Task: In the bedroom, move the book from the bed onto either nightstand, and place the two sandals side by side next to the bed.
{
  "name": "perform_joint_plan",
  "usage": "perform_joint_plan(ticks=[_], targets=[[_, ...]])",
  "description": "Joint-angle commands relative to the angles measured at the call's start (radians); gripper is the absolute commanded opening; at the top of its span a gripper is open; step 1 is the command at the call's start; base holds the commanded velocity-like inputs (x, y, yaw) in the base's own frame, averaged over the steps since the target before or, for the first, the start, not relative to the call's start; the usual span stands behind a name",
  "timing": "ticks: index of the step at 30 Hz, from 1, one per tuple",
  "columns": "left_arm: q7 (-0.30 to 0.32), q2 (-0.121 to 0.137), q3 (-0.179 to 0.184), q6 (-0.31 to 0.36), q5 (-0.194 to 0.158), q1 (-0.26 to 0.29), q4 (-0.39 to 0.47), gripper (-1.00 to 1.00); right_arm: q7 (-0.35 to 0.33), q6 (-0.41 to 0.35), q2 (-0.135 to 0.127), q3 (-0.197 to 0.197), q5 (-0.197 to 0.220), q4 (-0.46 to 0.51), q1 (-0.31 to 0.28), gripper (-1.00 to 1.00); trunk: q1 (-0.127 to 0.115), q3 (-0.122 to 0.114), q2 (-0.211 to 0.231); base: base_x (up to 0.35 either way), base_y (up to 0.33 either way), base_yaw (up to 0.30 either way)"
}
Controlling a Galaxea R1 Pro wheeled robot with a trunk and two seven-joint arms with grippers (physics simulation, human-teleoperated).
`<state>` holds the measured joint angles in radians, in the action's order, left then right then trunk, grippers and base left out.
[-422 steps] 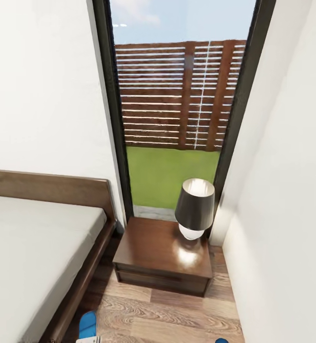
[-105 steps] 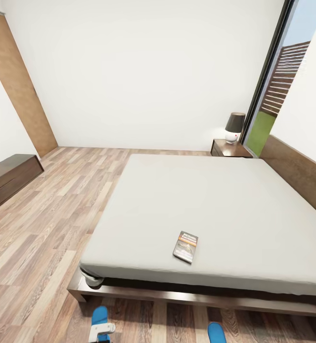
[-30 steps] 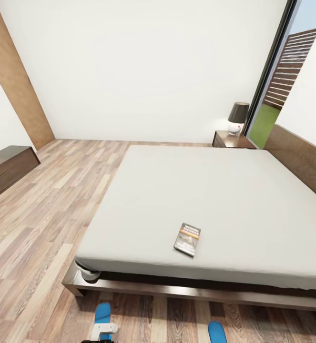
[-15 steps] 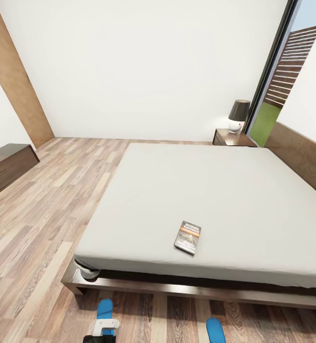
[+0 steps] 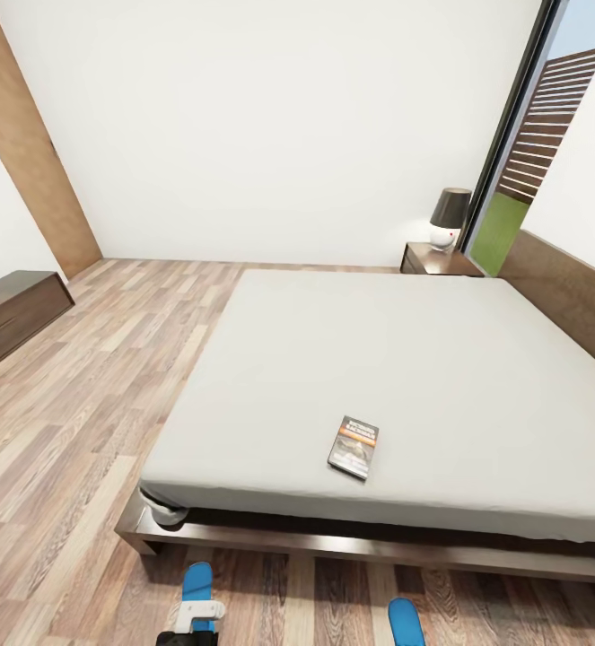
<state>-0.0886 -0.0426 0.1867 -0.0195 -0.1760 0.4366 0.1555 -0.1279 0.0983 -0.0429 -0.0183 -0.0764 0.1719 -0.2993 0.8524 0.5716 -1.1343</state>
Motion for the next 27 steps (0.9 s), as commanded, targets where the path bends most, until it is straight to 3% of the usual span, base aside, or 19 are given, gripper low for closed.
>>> perform_joint_plan(ticks=[1,14,27], targets=[[-0.005,0.0,0.009,-0.002,-0.01,0.001,0.0,-1.0,-0.003,0.004,0.0,-0.002,-0.008,-0.001,-0.001,-1.0,0.0,0.001,0.0,0.0,0.0,0.0],[-0.004,0.0,0.009,-0.002,-0.01,0.001,-0.001,-1.0,-0.003,0.003,0.0,-0.002,-0.008,-0.001,0.0,-1.0,0.0,0.001,0.0,0.0,0.0,0.0],[0.006,0.017,0.011,0.024,-0.002,0.018,-0.005,-1.0,-0.003,-0.006,0.005,-0.006,-0.009,0.011,0.003,-1.0,0.0,0.001,0.0,0.0,0.0,0.0]])
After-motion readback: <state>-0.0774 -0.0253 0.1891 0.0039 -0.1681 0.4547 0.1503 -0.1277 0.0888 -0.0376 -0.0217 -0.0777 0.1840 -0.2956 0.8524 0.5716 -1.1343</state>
